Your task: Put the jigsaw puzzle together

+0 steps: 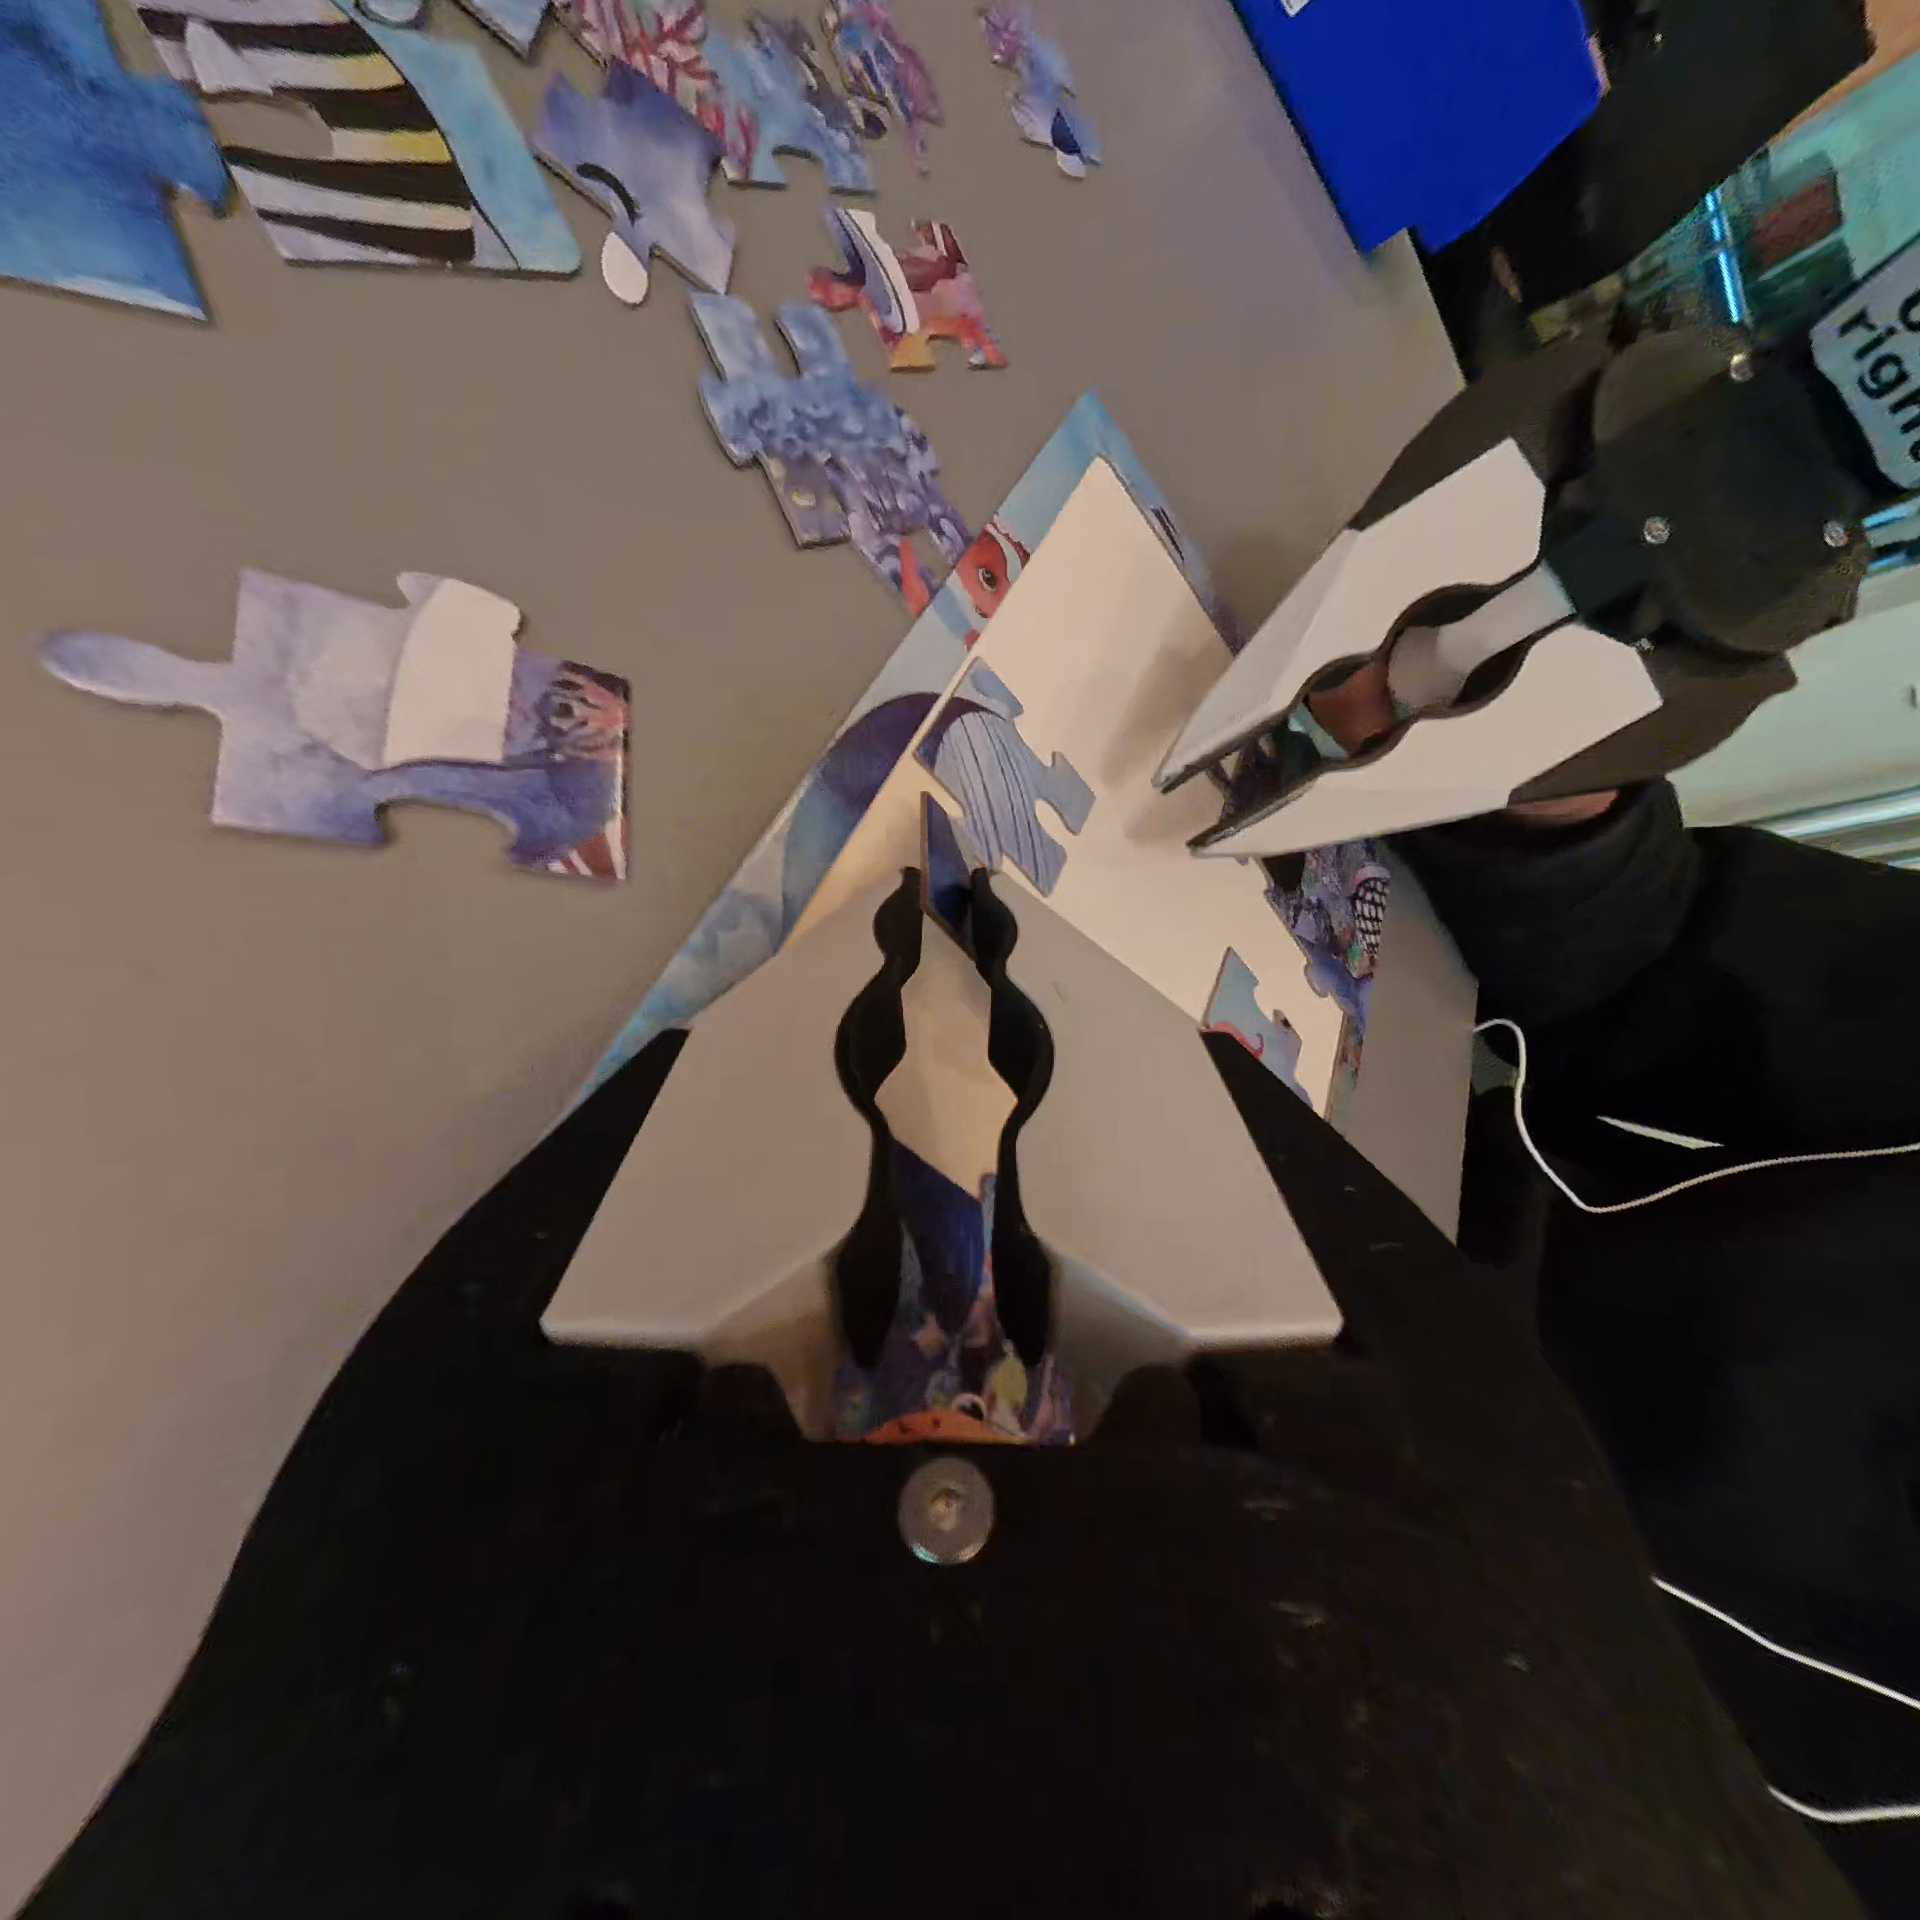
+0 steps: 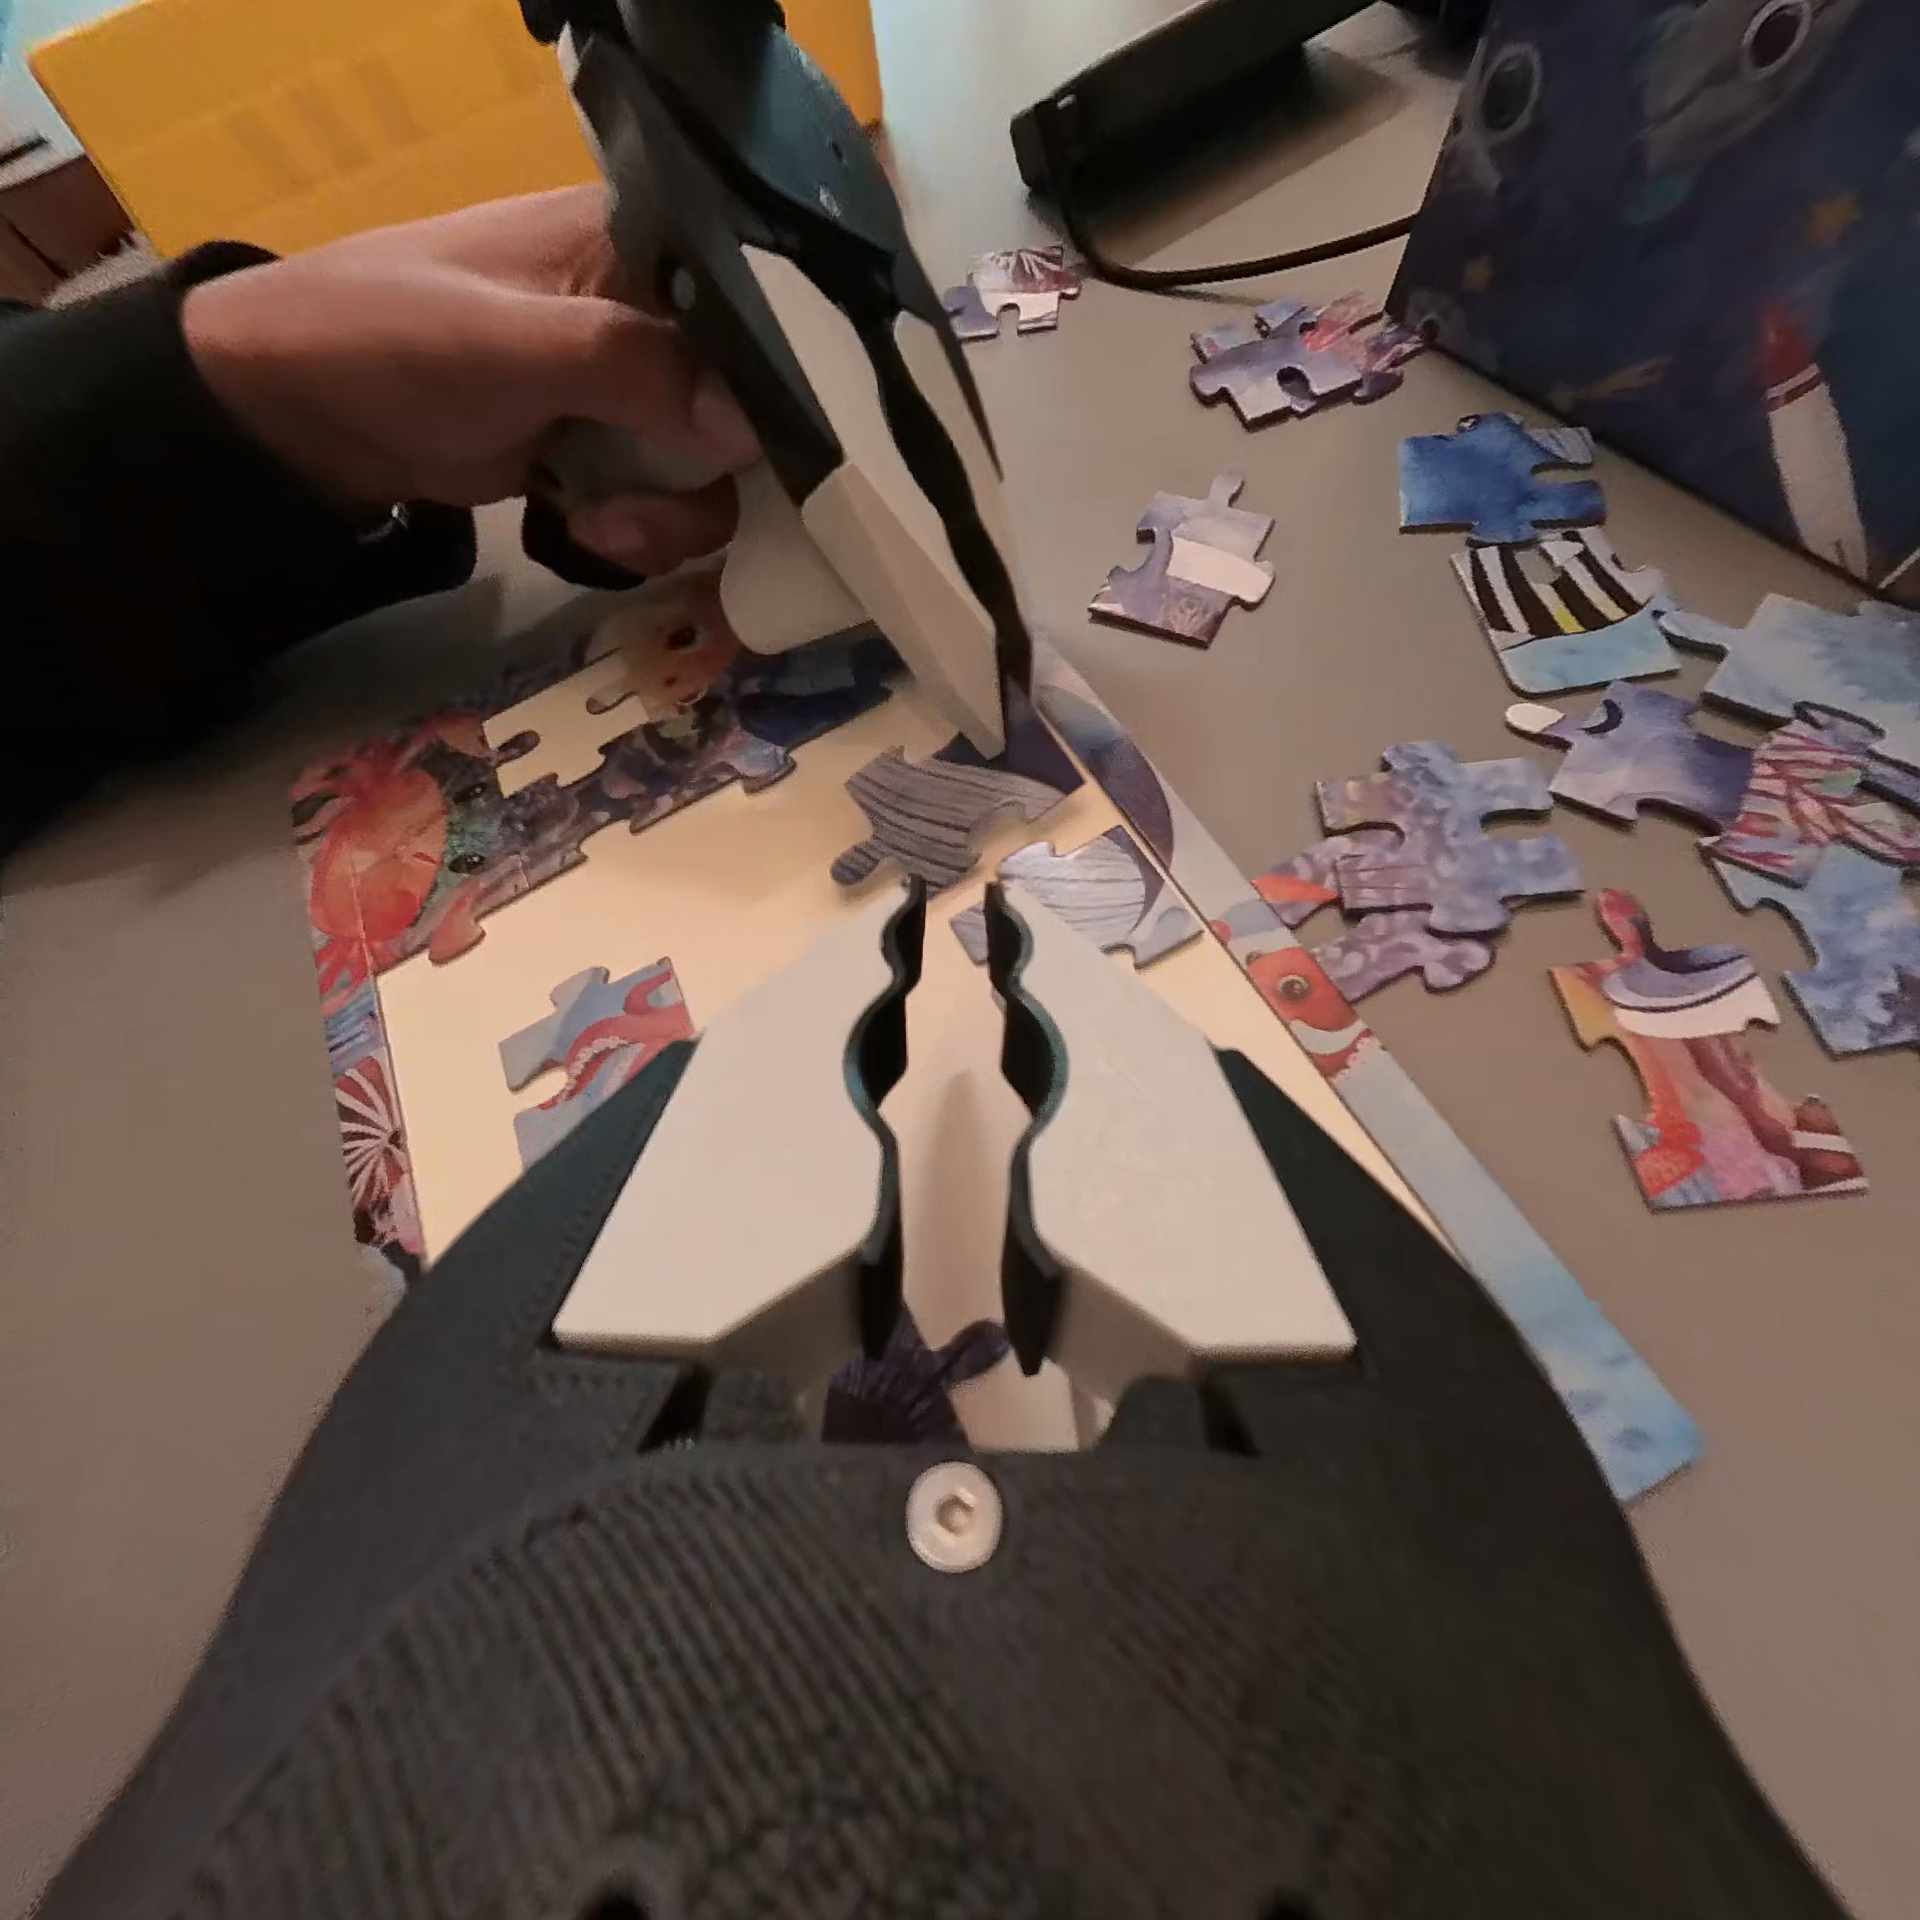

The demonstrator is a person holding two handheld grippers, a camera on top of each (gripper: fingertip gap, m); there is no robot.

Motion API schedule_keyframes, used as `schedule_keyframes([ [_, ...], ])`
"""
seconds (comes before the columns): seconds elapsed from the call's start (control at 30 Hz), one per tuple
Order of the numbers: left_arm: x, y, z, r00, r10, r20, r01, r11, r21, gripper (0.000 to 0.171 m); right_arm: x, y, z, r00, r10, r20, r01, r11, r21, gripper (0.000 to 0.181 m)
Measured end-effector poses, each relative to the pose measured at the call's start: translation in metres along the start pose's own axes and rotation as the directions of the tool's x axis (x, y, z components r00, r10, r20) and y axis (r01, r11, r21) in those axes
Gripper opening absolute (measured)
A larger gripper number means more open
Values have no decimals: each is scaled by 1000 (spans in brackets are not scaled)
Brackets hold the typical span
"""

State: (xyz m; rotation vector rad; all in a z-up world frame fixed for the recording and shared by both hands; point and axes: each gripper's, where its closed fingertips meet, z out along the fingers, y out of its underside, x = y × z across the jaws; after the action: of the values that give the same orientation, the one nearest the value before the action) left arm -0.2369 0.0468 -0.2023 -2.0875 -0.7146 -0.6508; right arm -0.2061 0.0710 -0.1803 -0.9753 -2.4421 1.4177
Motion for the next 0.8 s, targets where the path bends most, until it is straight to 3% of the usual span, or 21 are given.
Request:
schedule_keyframes([
  [0.3,-5,-10,7,1000,30,5,-31,999,30,5,2,5,6,997,-67,-43,65,997,-47,7],
  [0.47,1,-16,7,997,-18,-75,24,997,75,2,5,8,8,997,-67,-49,64,996,-61,6],
  [0.7,-8,-14,9,1000,1,6,-1,998,56,5,9,13,9,994,-82,-74,74,993,-95,7],
  [0.8,-11,-13,4,996,50,76,-54,998,41,20,13,17,9,986,-125,-109,111,986,-123,6],
])
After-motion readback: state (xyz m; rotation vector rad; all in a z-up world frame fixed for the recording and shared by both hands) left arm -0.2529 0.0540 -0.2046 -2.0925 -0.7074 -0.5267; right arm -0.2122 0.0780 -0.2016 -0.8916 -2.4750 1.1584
